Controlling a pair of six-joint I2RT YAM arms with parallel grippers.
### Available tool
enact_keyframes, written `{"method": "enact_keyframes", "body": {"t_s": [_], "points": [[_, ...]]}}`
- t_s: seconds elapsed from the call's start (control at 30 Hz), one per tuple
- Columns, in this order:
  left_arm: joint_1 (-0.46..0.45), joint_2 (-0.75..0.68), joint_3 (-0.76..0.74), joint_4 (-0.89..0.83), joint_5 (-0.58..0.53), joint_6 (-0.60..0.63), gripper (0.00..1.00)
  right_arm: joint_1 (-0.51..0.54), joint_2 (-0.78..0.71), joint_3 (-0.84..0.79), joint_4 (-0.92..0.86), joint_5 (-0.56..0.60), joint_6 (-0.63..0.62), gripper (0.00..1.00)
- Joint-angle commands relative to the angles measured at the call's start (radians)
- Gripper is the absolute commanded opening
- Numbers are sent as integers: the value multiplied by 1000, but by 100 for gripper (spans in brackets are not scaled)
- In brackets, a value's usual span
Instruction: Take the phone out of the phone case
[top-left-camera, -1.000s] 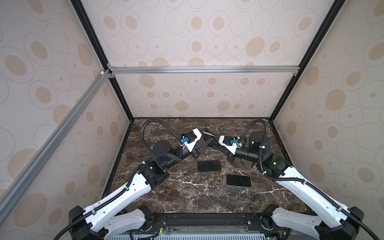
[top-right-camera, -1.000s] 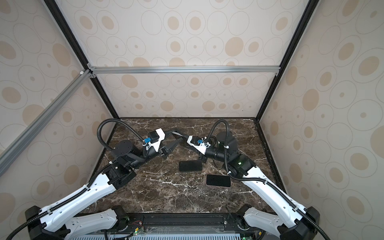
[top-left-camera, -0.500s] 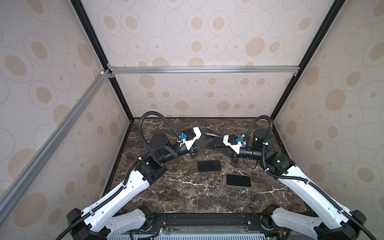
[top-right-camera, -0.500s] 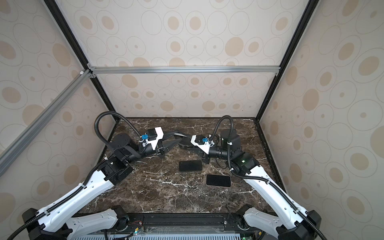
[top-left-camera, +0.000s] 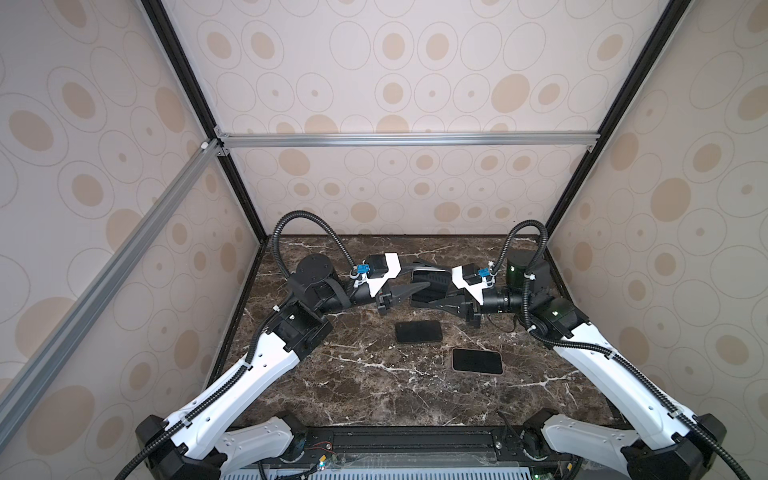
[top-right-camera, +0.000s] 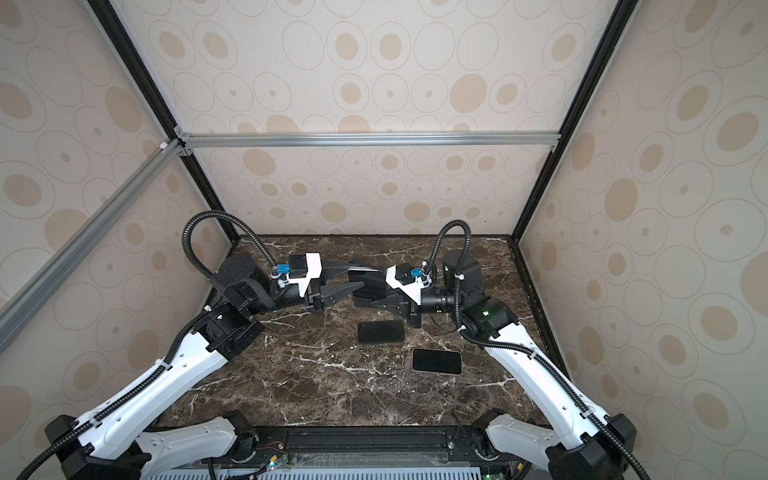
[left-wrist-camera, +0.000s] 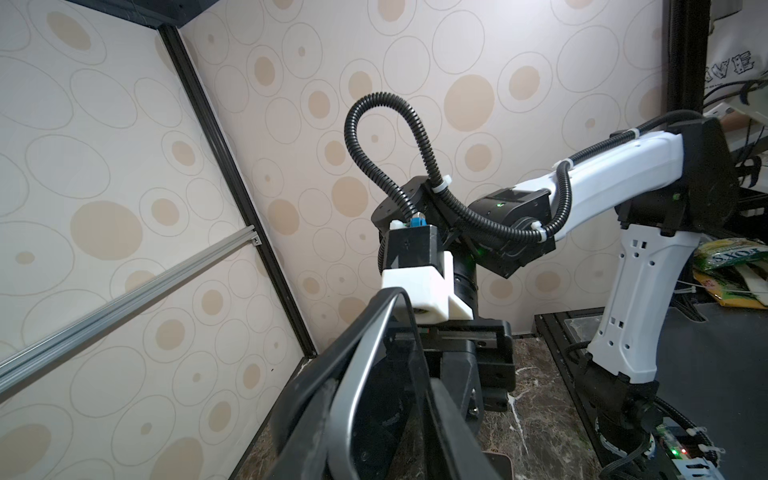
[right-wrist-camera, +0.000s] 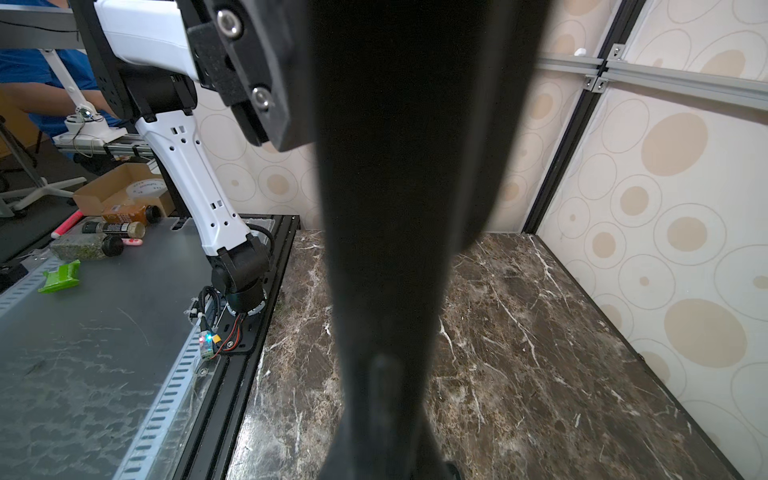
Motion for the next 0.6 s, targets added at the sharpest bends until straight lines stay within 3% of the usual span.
{"method": "enact_keyframes", "body": {"t_s": [0.0,0.13,0.37,0.57], "points": [[-25,99,-45,-245,64,11,34,32,-15,102,169,-30,-39,0],[-25,109,-59,-248,59,15,34,33,-26,88,184,22,-68,0],[-25,134,-68,-242,115,-2,34,33,-50,27,364,63,-59,0],[-25,135,-76,-219,122,-10,34,40,-45,36,344,52,-96,0]]}}
